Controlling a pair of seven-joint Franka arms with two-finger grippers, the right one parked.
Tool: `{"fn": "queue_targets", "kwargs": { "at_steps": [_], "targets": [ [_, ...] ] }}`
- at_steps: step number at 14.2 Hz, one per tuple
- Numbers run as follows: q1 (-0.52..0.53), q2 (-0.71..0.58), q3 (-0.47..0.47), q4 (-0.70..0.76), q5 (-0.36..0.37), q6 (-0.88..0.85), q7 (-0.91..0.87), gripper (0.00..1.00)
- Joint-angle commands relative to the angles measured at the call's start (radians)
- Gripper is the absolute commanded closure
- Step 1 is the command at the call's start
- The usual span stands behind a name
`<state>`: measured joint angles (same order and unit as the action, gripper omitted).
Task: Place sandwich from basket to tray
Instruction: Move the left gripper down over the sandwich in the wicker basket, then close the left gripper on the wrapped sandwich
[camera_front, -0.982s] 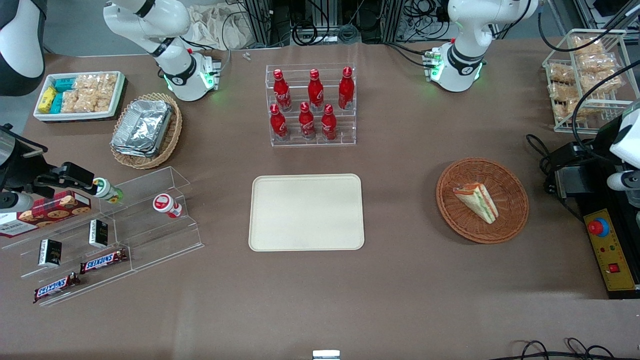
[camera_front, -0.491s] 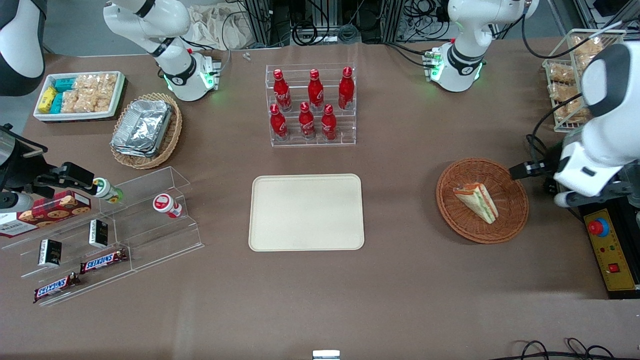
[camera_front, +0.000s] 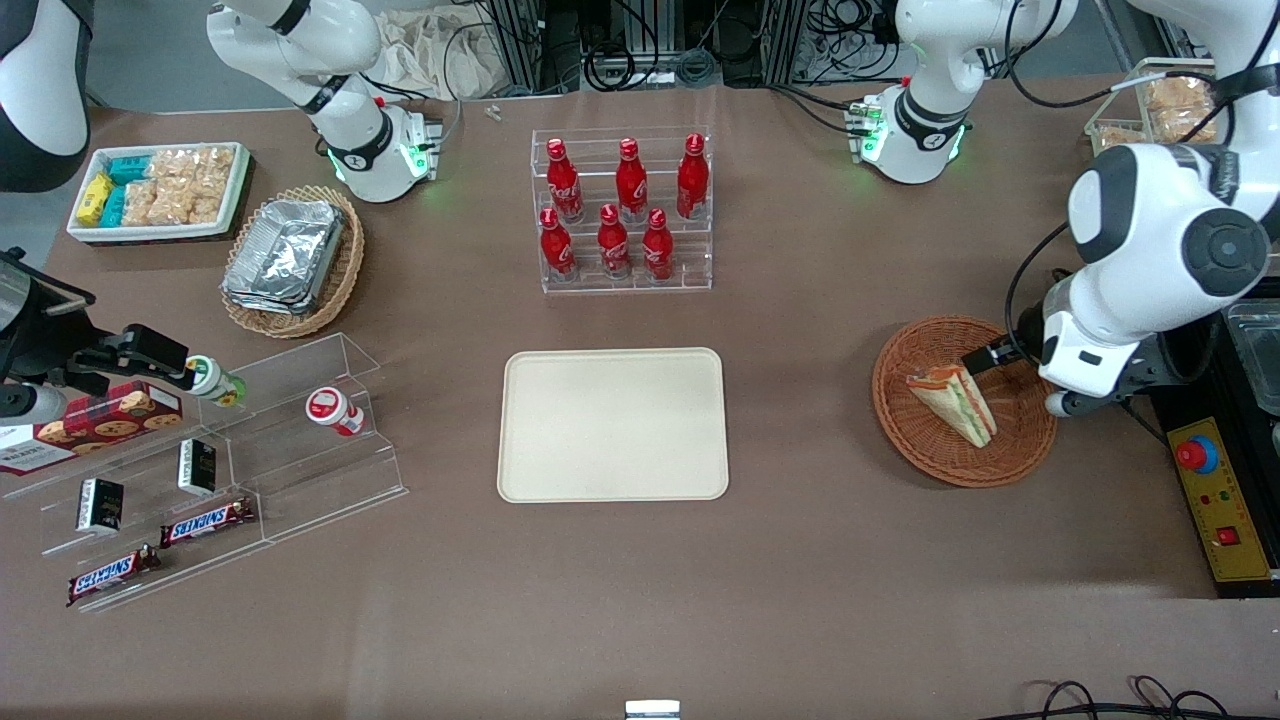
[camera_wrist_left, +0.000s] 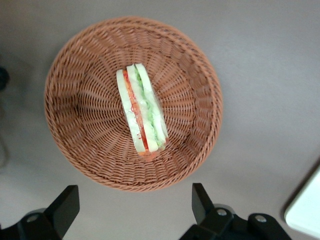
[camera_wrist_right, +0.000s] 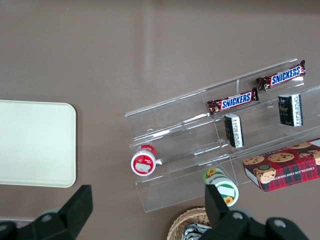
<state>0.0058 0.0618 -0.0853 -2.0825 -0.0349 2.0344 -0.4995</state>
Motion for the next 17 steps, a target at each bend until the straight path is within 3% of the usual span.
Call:
{"fn": "queue_targets", "kwargs": {
  "at_steps": [1,12,15,17],
  "targets": [
    [0.008,-0.027,-0.007,-0.117,-0.010,0.119,-0.062,0.00],
    [0.011,0.167,-0.004,-0.149,-0.007,0.388,-0.218,0.01],
    [0.011,0.167,-0.004,-0.176,-0.002,0.412,-0.238,0.10],
    [0.011,0.167,-0.002,-0.176,-0.002,0.412,-0.240,0.27]
  ]
}}
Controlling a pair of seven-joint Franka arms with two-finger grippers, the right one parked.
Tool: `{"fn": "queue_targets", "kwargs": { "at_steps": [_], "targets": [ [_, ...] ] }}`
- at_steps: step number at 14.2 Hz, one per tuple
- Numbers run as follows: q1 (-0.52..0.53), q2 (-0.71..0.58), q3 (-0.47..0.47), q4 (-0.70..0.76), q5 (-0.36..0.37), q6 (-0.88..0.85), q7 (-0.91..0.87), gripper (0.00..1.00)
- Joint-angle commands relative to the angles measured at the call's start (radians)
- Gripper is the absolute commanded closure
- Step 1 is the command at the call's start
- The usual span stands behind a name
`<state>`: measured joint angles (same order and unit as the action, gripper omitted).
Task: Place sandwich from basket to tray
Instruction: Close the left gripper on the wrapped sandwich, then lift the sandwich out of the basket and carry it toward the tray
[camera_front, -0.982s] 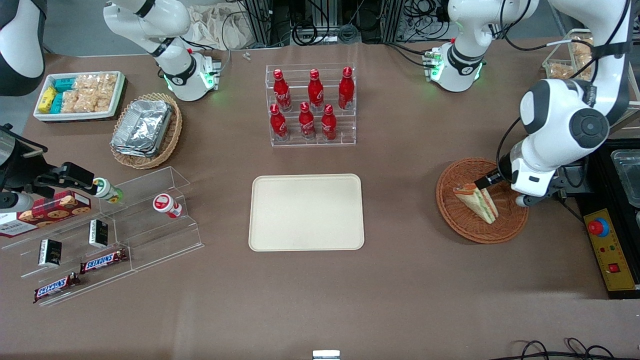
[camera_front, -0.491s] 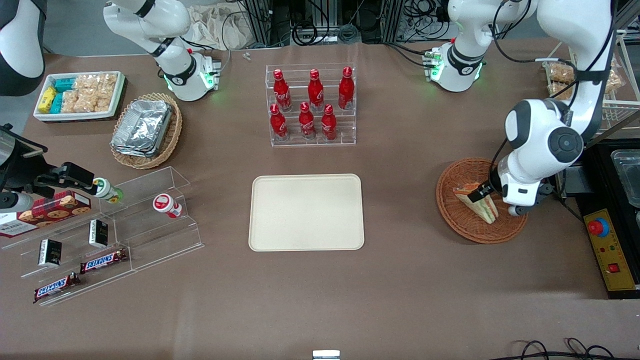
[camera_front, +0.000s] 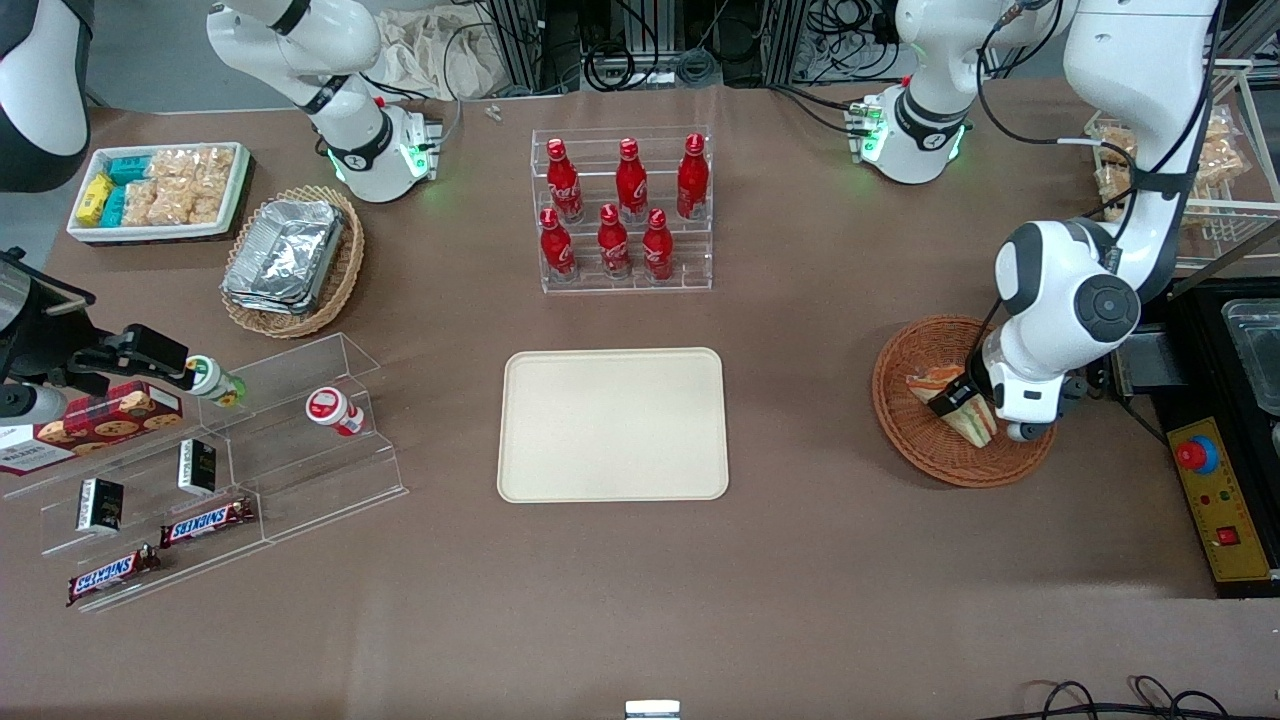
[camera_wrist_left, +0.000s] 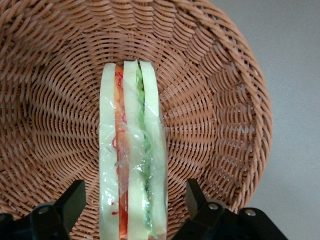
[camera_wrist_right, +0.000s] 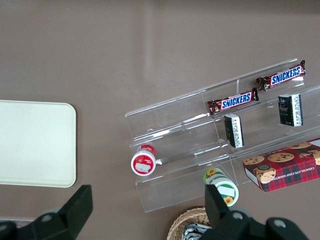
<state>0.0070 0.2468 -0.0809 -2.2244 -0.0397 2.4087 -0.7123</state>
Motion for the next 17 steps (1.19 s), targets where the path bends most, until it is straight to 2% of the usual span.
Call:
{"fn": "queue_targets", "kwargs": {
  "at_steps": [1,4,5,8,12,15,17],
  "targets": [
    [0.010,-0.020,-0.007,-0.034,0.003,0.038,-0.032,0.46],
    [0.010,-0.030,-0.007,-0.028,0.004,0.026,-0.065,0.94],
    [0.010,-0.047,-0.007,-0.024,0.004,0.009,-0.073,1.00],
    [0.010,-0.131,-0.008,0.043,0.010,-0.180,-0.096,1.00],
    [0.005,-0.138,-0.014,0.314,0.011,-0.532,-0.088,1.00],
    [-0.004,-0.136,-0.023,0.429,0.000,-0.656,-0.081,1.00],
    [-0.007,-0.130,-0.055,0.477,-0.003,-0.680,-0.081,1.00]
  ]
}}
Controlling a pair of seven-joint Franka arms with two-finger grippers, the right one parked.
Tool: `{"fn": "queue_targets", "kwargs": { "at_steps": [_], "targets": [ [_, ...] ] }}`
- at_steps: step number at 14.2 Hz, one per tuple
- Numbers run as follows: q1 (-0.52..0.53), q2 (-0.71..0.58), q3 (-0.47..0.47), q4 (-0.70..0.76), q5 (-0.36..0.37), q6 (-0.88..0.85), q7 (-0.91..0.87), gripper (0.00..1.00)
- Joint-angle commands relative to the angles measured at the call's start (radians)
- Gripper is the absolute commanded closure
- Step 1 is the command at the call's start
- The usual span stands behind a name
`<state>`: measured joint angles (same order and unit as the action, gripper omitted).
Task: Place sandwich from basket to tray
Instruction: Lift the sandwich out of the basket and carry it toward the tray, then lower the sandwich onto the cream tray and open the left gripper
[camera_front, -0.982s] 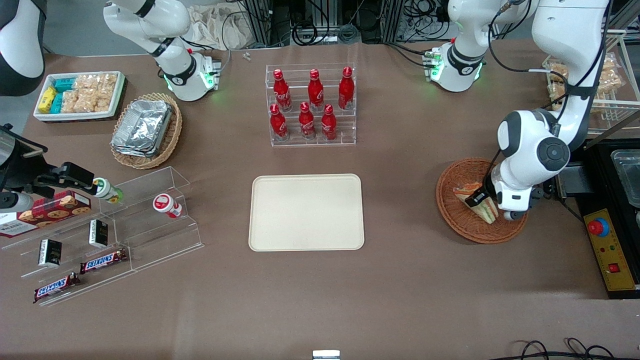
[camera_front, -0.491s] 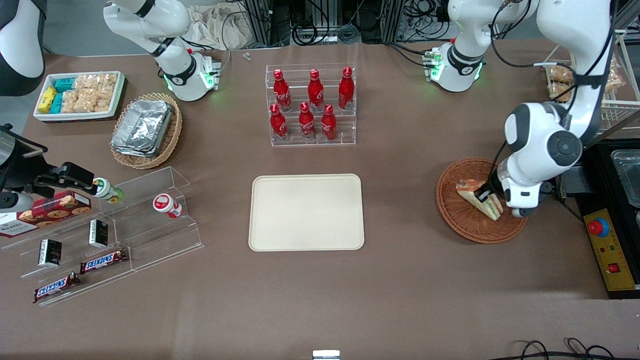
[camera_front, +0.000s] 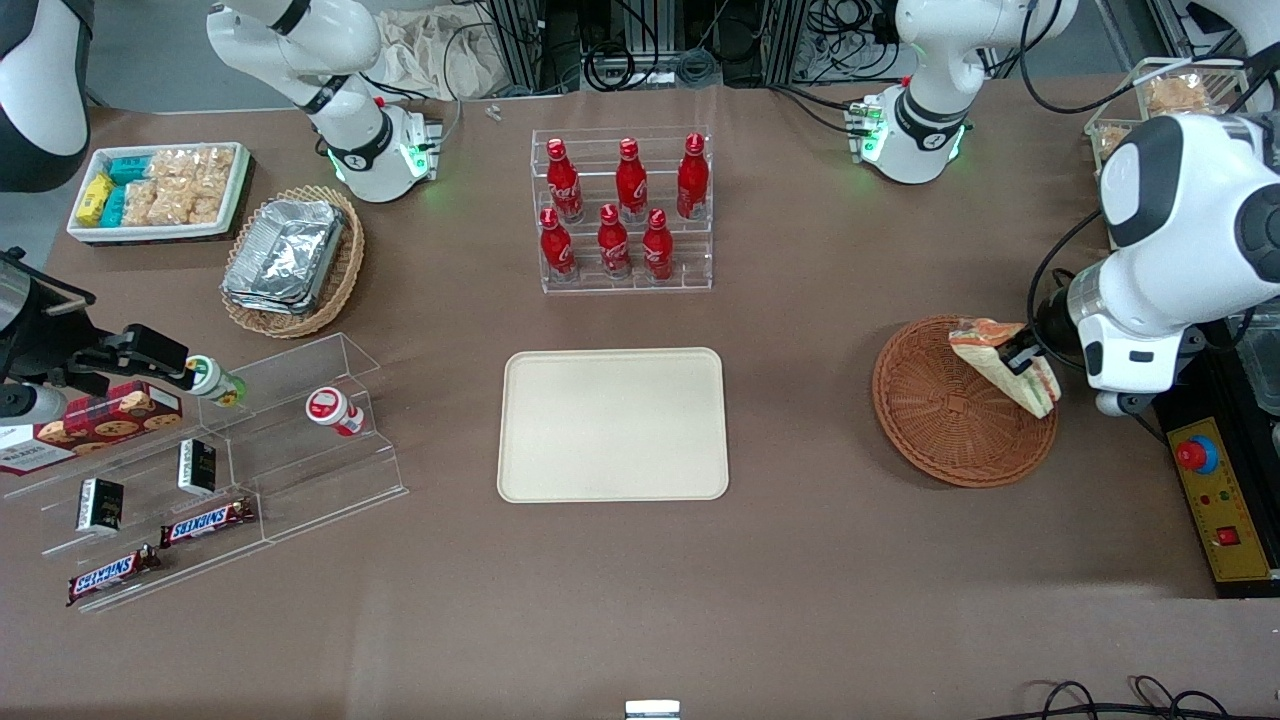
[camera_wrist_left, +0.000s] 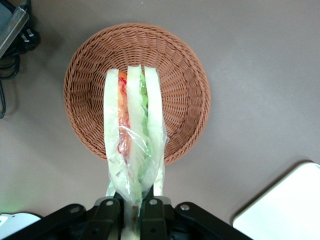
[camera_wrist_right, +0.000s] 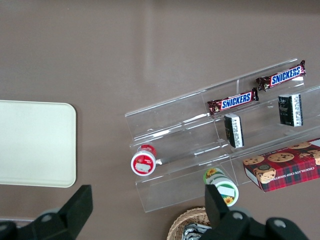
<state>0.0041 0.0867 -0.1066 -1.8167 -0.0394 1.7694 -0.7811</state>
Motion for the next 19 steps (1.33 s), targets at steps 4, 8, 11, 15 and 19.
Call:
{"fn": "queue_targets", "kwargs": {
  "at_steps": [4,8,11,15,19],
  "targets": [
    [-0.021,0.142,-0.146,0.239,0.022,-0.157,-0.012,1.00],
    [-0.129,0.148,-0.196,0.258,0.026,-0.145,-0.006,1.00],
    [-0.257,0.238,-0.196,0.302,0.067,-0.134,-0.006,1.00],
    [-0.369,0.343,-0.196,0.353,0.098,-0.038,-0.026,1.00],
    [-0.426,0.430,-0.194,0.349,0.121,0.128,-0.010,1.00]
  ]
}}
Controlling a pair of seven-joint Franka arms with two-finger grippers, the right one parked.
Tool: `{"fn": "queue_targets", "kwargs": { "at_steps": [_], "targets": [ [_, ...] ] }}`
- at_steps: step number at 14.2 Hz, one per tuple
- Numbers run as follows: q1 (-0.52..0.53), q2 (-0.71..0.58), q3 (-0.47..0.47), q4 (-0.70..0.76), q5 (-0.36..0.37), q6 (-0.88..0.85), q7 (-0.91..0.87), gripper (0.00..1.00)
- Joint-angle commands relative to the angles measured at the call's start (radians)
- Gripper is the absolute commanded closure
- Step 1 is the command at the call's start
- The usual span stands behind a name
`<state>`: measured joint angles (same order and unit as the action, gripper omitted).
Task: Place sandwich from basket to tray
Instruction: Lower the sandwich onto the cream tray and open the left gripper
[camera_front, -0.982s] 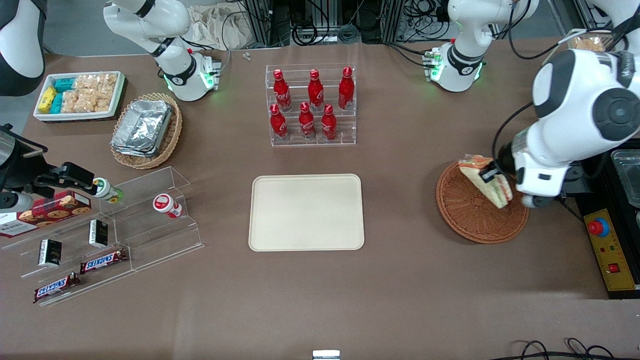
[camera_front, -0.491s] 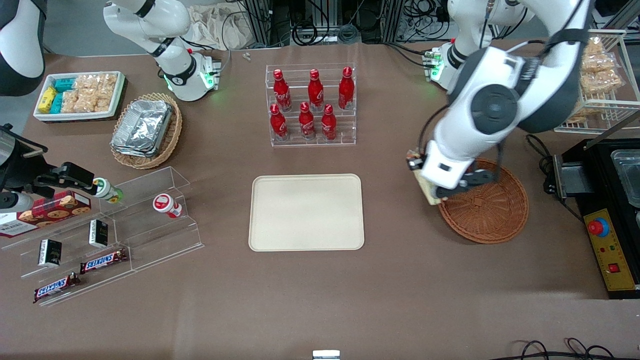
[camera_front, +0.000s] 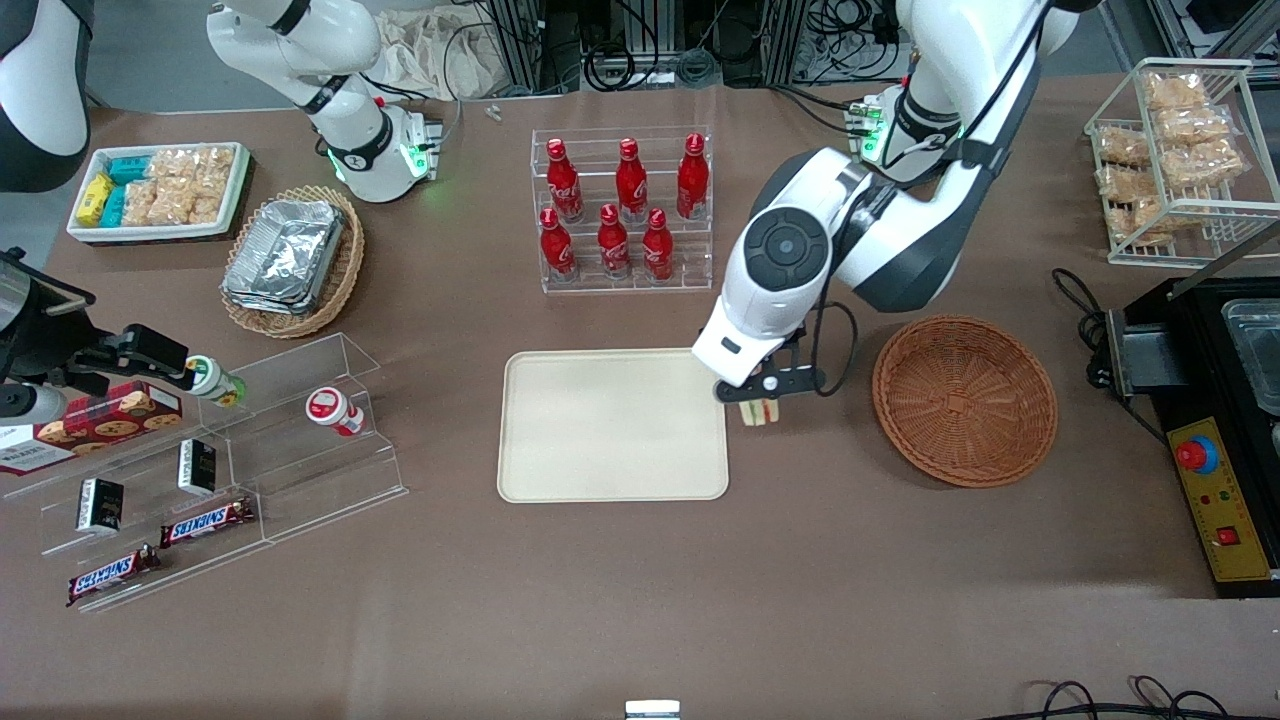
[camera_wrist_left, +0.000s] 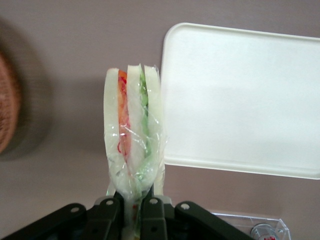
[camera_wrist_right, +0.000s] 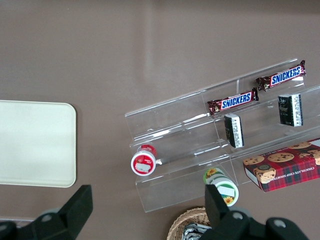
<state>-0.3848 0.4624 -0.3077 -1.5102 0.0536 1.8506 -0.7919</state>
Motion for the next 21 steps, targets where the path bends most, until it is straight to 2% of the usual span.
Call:
{"fn": "queue_targets", "kwargs": {
  "at_steps": [1,5,7,11,12,13,14,17,19,21],
  "targets": [
    [-0.043,0.083,0.006,0.039,0.035,0.106,-0.004,1.00],
    [-0.066,0.188,0.009,0.035,0.049,0.249,0.000,1.00],
    [-0.066,0.238,0.007,0.035,0.094,0.295,0.002,1.00],
    [-0.066,0.262,0.009,0.022,0.095,0.326,0.003,1.00],
    [-0.066,0.262,0.007,0.022,0.092,0.326,-0.012,0.77],
    [-0.065,0.260,0.007,0.022,0.080,0.325,-0.016,0.18],
    [-0.062,0.254,0.007,0.024,0.075,0.317,-0.021,0.00],
    [-0.054,0.199,0.007,0.027,0.074,0.206,-0.130,0.00],
    [-0.049,0.126,0.009,0.021,0.075,0.097,-0.135,0.00],
    [-0.002,0.064,0.006,0.015,0.074,-0.032,-0.126,0.00]
  ]
}}
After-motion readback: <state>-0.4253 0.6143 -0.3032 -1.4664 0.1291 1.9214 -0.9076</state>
